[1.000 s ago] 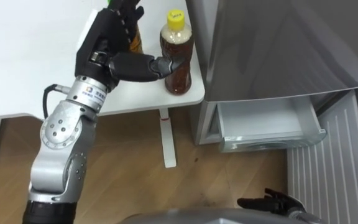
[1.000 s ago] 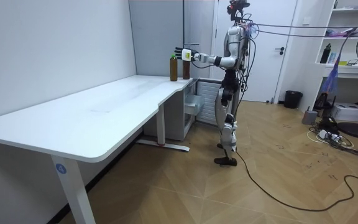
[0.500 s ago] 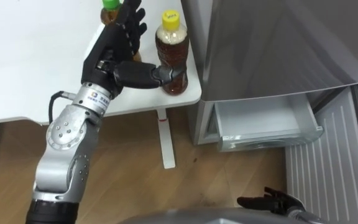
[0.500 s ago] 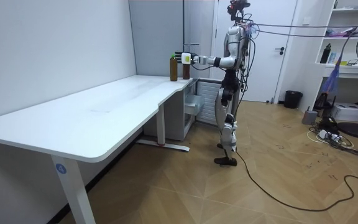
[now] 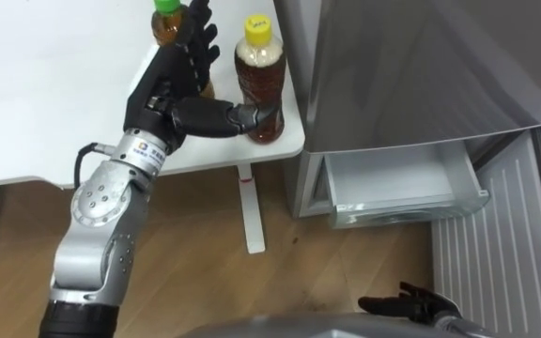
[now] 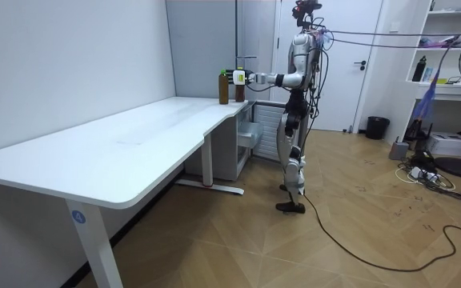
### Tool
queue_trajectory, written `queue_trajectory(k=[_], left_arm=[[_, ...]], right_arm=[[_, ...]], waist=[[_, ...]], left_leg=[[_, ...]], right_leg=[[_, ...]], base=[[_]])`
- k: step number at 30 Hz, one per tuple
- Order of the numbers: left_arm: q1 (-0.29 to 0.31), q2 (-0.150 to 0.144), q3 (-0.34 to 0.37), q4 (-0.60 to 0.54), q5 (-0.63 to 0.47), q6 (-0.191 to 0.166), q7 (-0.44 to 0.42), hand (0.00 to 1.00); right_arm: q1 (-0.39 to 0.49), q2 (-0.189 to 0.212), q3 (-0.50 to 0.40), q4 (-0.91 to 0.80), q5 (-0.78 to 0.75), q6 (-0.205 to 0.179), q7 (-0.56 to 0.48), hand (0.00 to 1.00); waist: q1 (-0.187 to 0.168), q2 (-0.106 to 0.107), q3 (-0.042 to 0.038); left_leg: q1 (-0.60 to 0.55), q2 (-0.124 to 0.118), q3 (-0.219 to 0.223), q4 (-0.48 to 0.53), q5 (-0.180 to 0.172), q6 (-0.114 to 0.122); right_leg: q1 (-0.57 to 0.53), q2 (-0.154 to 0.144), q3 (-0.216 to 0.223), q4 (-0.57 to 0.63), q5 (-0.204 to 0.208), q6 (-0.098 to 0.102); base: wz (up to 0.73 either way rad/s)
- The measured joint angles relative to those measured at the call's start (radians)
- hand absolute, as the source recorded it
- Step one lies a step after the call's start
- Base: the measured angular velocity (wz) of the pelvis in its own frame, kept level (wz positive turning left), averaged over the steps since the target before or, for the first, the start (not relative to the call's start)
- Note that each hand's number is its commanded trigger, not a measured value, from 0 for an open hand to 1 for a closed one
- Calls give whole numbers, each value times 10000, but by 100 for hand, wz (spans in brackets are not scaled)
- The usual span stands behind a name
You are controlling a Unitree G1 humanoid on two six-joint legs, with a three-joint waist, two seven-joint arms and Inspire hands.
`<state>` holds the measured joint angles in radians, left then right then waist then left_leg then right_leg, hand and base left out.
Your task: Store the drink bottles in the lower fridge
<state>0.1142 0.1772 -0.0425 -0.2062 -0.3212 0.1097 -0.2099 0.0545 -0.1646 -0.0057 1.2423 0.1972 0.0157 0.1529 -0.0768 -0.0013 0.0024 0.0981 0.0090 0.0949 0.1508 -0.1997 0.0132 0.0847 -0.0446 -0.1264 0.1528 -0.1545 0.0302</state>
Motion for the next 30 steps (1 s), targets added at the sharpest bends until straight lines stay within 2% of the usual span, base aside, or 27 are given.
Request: queue_trajectory(k=[9, 15, 30], left_arm=[[-159, -2, -7, 20, -9, 73, 9, 0], [-695, -4, -17, 548, -9, 154, 23, 0], [-741, 1, -16, 726, -5, 171, 34, 0]], right_arm=[[-8, -8, 35, -19, -27, 33, -122, 0], [-15, -12, 54, -26, -25, 74, -223, 0], [-55, -9, 53, -132, -74, 79, -308, 0]], waist=[[-15, 48, 18], [-25, 75, 33], [-115, 46, 92]], left_leg=[[15, -3, 4, 20, 0, 0], [18, -2, 9, 32, 0, 0], [-5, 9, 85, 5, -3, -1]], right_leg=[[-12, 3, 45, 1, 1, -2], [-1, 10, 113, 4, 6, -9], [-25, 20, 152, -3, 5, -9]], base=[[0], [-1], [0]])
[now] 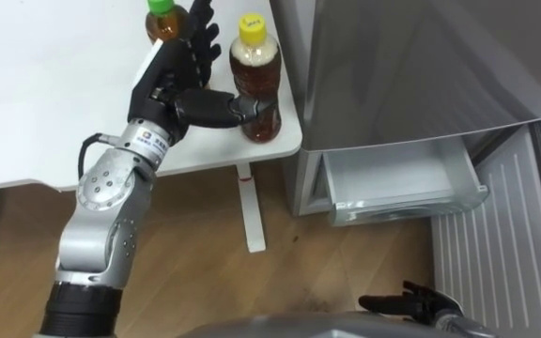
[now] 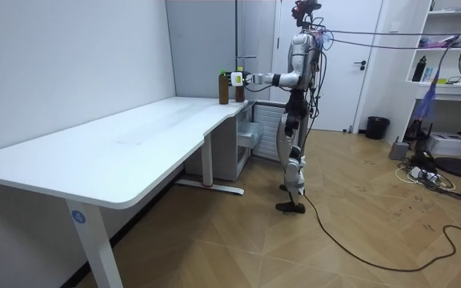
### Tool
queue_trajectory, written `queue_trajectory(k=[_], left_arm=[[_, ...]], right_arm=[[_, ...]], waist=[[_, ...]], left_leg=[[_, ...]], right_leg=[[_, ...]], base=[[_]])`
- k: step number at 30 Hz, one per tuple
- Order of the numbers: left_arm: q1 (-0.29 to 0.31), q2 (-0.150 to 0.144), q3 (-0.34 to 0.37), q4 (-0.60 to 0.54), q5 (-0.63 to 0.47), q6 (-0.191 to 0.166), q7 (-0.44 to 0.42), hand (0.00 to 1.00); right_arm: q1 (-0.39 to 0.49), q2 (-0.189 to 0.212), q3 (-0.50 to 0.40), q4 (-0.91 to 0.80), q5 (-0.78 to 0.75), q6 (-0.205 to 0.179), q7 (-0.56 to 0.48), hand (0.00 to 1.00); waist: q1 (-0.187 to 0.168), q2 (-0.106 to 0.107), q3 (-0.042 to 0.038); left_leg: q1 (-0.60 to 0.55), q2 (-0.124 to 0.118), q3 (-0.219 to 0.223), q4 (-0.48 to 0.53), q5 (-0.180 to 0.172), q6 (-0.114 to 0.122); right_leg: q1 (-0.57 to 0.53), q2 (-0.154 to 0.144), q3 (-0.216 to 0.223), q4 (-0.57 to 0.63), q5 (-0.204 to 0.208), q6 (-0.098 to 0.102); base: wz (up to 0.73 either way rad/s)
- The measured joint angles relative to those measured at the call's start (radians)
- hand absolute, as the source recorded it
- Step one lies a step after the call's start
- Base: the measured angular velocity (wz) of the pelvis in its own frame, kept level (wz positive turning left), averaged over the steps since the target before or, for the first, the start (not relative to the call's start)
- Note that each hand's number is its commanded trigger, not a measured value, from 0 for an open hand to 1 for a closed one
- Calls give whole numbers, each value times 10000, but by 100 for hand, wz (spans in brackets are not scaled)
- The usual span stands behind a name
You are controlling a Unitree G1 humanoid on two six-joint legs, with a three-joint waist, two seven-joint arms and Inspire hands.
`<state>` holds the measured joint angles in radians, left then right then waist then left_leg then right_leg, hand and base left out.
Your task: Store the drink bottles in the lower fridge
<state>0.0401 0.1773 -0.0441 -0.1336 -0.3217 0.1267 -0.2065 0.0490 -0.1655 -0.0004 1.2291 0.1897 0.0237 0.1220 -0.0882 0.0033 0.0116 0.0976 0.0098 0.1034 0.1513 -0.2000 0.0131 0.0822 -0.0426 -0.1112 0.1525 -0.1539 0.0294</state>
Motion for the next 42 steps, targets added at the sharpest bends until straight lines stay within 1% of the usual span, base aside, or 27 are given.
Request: queue_trajectory(k=[3, 6, 10, 16, 20, 27, 29, 32, 34, 36, 37, 38, 39, 42], left_arm=[[-164, 0, 0, -6, -1, 4, -14, 0], [-501, 1, -4, -6, -4, 7, -26, 0], [-737, 7, -85, -5, -3, 7, -72, 0], [-737, 7, -242, 106, -8, 8, -168, 0], [-738, 8, -376, 108, -7, 8, -169, 0], [-738, 19, -385, 144, 3, 8, -177, 0], [-738, 71, -385, 153, 3, 8, -209, 0], [-738, 143, -386, 153, 5, 8, -212, 0], [-738, 148, -386, 153, 5, 8, -212, 0], [-738, 148, -385, 219, 5, 7, -215, 0], [-738, 148, -385, 306, 6, 6, -216, 4], [-738, 147, -385, 403, 9, 7, -226, 63], [-738, 148, -385, 433, 10, 7, -229, 100], [-738, 147, -385, 499, 11, 7, -234, 100]], right_arm=[[-1, -1, -2, -44, -3, 2, 28, 0], [12, -3, -24, -141, -189, 9, 127, 0], [-43, -2, -26, -213, -468, 9, 233, 0], [-57, -2, -19, -245, -466, 8, 232, 0], [-58, -2, -19, -248, -467, 8, 234, 0], [-27, -18, -34, -246, -465, -9, 234, 0], [-15, -23, -41, -254, -465, -10, 232, 0], [-13, -53, -40, -258, -462, -17, 249, 0], [-12, -76, -40, -283, -462, -31, 264, 0], [-14, -79, -40, -276, -455, -53, 288, 0], [-14, -81, -40, -276, -451, -85, 312, 0], [-11, -81, -41, -276, -444, -95, 319, 0], [-7, -81, -41, -276, -428, -95, 319, 0], [-3, -81, -49, -276, -421, -99, 322, 0]], waist=[[-26, -6, 2], [-43, -29, 4], [-214, -39, -6], [-243, -43, -12], [-243, -47, -23], [-257, -9, -49], [-262, 15, -57], [-290, 39, -49], [-322, 75, -35], [-383, 89, -38], [-426, 101, -43], [-460, 110, -38], [-465, 113, -36], [-474, 114, -33]], left_leg=[[-4, 3, 1, -3, -5, -4], [8, 3, 29, -1, -4, -4], [17, 5, 62, -5, -4, -4], [6, 10, 70, -3, -4, -4], [5, 13, 72, -4, -5, -4], [9, 27, 78, 0, -4, -5], [11, 31, 83, -4, -4, -5], [9, 32, 83, -5, -4, -5], [5, 31, 84, -13, -4, -5], [18, 36, 84, -28, -6, -9], [19, 38, 85, -28, -8, -12], [18, 40, 90, -28, -8, -12], [17, 42, 95, -28, -9, -13], [15, 47, 101, -28, -11, -16]], right_leg=[[-11, 4, 3, -3, 0, 0], [-25, 9, 49, -3, 0, 0], [-26, 16, 99, -4, 0, 0], [-60, 37, 280, 2, 0, 0], [-72, 40, 292, 22, 1, -2], [-68, 54, 295, 22, 14, -22], [-64, 60, 296, 19, 14, -22], [-55, 61, 290, 16, 14, -22], [-38, 61, 289, 12, 14, -22], [-11, 67, 286, 0, 14, -22], [-11, 71, 286, 0, 14, -22], [-14, 73, 288, -2, 14, -22], [-16, 75, 289, -3, 14, -22], [-20, 79, 289, -7, 14, -22]], base=[[0], [-1], [-2], [-1], [0], [0], [0], [0], [0], [0], [0], [0], [0], [0]])
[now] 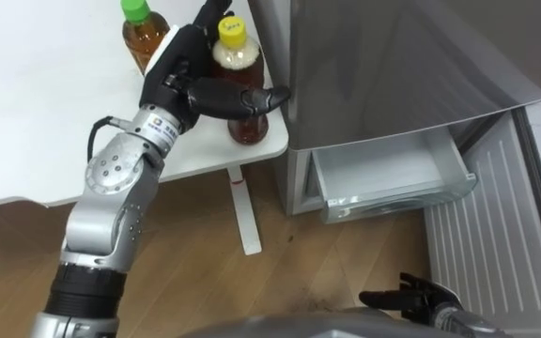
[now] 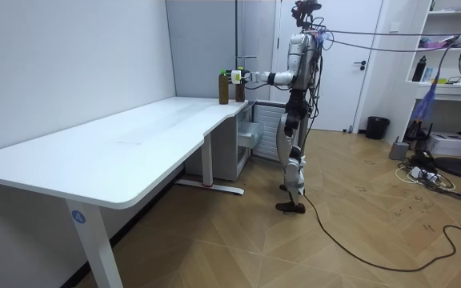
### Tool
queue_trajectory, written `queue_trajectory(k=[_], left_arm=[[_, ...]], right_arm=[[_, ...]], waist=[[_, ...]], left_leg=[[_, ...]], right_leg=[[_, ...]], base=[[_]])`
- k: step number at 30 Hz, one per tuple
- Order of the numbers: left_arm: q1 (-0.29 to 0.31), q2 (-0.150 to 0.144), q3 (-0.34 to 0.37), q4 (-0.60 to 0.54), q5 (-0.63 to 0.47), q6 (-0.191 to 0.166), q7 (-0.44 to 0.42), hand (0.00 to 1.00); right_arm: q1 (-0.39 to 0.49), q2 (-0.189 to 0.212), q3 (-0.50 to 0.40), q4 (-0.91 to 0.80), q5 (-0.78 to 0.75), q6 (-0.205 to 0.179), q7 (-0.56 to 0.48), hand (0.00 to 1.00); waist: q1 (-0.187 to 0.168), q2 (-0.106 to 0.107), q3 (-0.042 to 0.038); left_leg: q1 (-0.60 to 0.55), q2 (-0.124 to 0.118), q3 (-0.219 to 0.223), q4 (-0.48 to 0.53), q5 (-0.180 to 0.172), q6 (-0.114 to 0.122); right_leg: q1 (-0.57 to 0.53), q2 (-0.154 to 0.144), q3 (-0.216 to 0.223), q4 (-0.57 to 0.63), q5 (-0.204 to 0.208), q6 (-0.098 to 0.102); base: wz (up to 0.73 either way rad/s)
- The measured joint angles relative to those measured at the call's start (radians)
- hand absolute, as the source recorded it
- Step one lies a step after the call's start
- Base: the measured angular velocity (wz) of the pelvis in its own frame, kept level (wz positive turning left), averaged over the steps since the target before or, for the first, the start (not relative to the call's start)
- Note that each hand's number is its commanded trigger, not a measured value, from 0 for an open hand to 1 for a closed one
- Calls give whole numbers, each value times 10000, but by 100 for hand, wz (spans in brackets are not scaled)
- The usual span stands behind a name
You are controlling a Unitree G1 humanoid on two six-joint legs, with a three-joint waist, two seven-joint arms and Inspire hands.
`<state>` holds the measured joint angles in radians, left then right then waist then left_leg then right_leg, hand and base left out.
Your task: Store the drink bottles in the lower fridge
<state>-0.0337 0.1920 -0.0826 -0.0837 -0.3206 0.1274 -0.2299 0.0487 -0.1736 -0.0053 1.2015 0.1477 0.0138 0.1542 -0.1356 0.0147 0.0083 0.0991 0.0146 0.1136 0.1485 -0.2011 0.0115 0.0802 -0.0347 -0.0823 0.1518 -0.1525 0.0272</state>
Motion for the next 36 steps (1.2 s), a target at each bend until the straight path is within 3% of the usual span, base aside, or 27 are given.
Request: queue_trajectory(k=[18, 26, 36], left_arm=[[0, 21, -360, 275, 88, 7, -46, 100], [-1, 97, -387, 360, 99, 232, -170, 100], [-3, 121, -388, 318, 77, 232, 77, 100]], right_arm=[[-18, -24, -10, -2, -5, -16, 14, 0], [2, -22, -168, 6, -8, -30, 16, 0], [-113, 13, -163, 49, -9, 26, -13, 0]], waist=[[-8, 34, -12], [-23, 31, -10], [-69, -50, 35]], left_leg=[[11, 14, 1, 22, -3, -6], [-18, 21, 31, 42, -2, -8], [-81, 19, -15, 44, -2, -8]], right_leg=[[-19, 7, 2, -2, 4, -7], [-74, 9, 16, 12, 14, -22], [-133, 12, 26, -10, 13, -22]], base=[[0], [0], [0]])
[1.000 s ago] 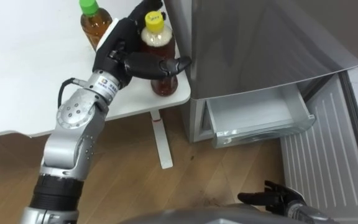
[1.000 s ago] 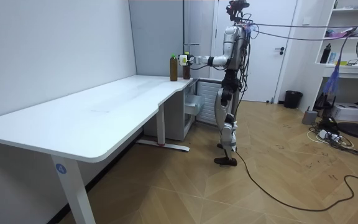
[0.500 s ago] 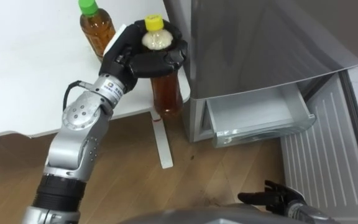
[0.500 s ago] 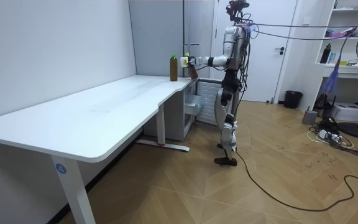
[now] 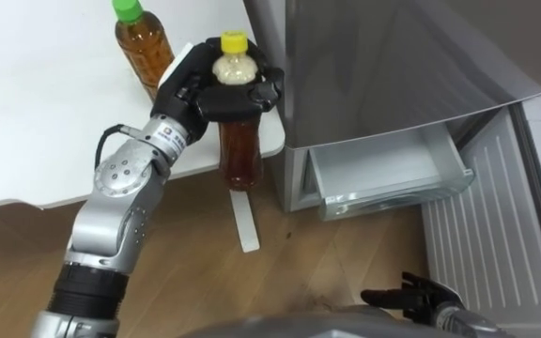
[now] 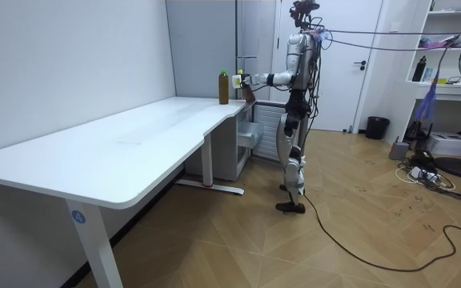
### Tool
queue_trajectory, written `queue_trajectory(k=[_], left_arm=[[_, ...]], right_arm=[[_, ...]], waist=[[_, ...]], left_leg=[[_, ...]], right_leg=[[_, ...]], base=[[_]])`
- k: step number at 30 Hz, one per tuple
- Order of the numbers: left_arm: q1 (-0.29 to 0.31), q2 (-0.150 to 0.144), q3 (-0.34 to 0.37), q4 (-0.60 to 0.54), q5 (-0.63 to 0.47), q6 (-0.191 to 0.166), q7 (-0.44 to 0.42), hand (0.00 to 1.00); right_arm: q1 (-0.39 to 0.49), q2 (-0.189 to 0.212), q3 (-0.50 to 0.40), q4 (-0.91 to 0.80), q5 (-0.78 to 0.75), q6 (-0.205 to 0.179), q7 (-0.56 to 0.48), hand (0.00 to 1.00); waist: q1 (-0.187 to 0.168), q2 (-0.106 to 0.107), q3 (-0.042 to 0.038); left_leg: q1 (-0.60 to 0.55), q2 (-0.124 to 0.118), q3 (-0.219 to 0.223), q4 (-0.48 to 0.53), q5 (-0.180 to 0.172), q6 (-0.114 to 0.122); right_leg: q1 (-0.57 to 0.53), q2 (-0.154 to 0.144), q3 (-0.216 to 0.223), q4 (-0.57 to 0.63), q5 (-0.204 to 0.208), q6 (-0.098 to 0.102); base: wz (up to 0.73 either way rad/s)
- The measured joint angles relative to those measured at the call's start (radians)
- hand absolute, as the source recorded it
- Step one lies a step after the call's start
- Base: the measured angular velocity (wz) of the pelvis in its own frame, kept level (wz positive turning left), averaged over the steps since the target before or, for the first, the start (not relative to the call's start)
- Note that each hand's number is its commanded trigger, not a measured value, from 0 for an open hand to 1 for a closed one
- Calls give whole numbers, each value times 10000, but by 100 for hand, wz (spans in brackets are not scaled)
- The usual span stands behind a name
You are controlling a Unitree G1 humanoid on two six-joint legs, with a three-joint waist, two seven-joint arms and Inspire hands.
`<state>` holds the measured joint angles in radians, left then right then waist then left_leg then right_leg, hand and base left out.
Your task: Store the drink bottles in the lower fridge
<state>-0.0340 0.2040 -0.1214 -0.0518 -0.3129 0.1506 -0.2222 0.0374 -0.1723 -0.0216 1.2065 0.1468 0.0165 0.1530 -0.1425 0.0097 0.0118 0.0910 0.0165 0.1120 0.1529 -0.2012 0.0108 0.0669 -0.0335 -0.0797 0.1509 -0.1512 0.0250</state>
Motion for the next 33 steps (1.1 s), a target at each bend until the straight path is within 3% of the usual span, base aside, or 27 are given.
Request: queue_trajectory(k=[12, 17, 20, 29, 33], left_arm=[[2, 55, 24, -1090, -6, 100, 2, 100], [101, -157, -39, -1353, -106, 88, -62, 100], [575, -346, -99, -1365, -100, 17, -52, 100], [1246, -355, -265, -1380, -115, -68, -67, 100], [1554, -300, -266, -1346, -106, -334, -59, 100]], right_arm=[[-70, 103, 91, 95, 4, 77, 7, 0], [-86, 87, 695, 23, 13, 55, -308, 0], [-171, 93, 996, 17, -82, 55, -328, 0], [-393, 221, 1823, -618, -1194, -69, -47, 0], [-361, 203, 2366, -1656, -1838, 30, 148, 0]], waist=[[282, -211, -66], [634, -267, -103], [877, -259, -109], [1457, -260, -109], [1683, -215, -89]], left_leg=[[-78, 12, -12, 117, 1, -2], [-79, 18, -43, 160, 2, -2], [-104, 14, -76, 161, 1, -2], [-187, 20, -256, 212, 3, -8], [-314, 5, -353, 302, 2, -8]], right_leg=[[-16, -1, -25, -14, -2, 1], [24, 2, -51, 8, 7, -13], [18, 0, -86, 11, 8, -14], [33, -23, -405, 22, 13, -23], [-1, -62, -616, 46, 13, -23]], base=[[0], [0], [3], [6], [10]])
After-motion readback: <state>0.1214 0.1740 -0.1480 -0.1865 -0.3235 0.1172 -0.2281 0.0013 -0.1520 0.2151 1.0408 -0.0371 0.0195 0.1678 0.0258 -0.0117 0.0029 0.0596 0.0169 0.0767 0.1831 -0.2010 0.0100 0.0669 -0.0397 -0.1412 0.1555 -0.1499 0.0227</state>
